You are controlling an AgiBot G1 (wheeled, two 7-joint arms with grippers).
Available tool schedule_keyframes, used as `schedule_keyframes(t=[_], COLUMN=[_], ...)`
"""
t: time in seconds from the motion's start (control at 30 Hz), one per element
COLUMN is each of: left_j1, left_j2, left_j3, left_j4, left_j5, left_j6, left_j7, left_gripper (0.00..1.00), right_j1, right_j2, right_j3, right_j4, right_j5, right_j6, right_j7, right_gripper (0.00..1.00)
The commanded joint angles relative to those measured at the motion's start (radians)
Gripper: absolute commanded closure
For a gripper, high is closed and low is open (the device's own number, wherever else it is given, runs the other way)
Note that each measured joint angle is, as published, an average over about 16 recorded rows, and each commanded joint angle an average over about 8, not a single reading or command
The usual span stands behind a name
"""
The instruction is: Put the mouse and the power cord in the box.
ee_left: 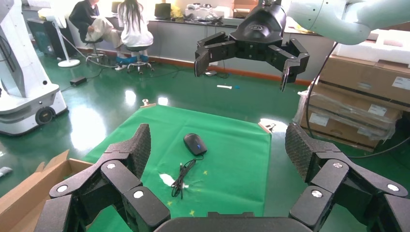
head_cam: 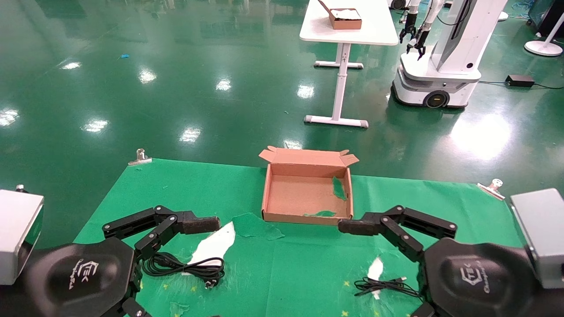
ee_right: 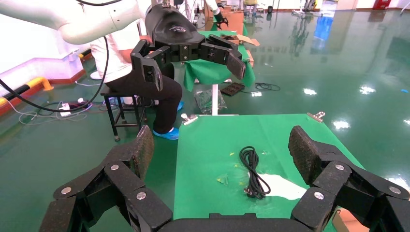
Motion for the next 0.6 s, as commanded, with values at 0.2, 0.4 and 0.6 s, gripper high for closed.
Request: schedule_keyframes(t=[0.2, 0.4, 0.6], left_j1=[0.0, 0.0, 0.0], left_j2=[0.0, 0.0, 0.0], left_j3=[0.0, 0.0, 0.0], left_j4=[0.0, 0.0, 0.0], left_j5=[0.0, 0.0, 0.0], left_j6=[0.0, 0.0, 0.0], left_j7=[0.0, 0.0, 0.0], left_gripper=[0.0, 0.0, 0.0], right_j1=[0.0, 0.0, -0.001], right_j2=[0.0, 0.0, 0.001], right_j3=[0.0, 0.0, 0.001], right_j4=[0.0, 0.0, 0.001], right_j5=[0.0, 0.0, 0.001], right_j6=[0.0, 0.0, -0.001], right_j7=[0.0, 0.0, 0.0], right_gripper=[0.0, 0.0, 0.0])
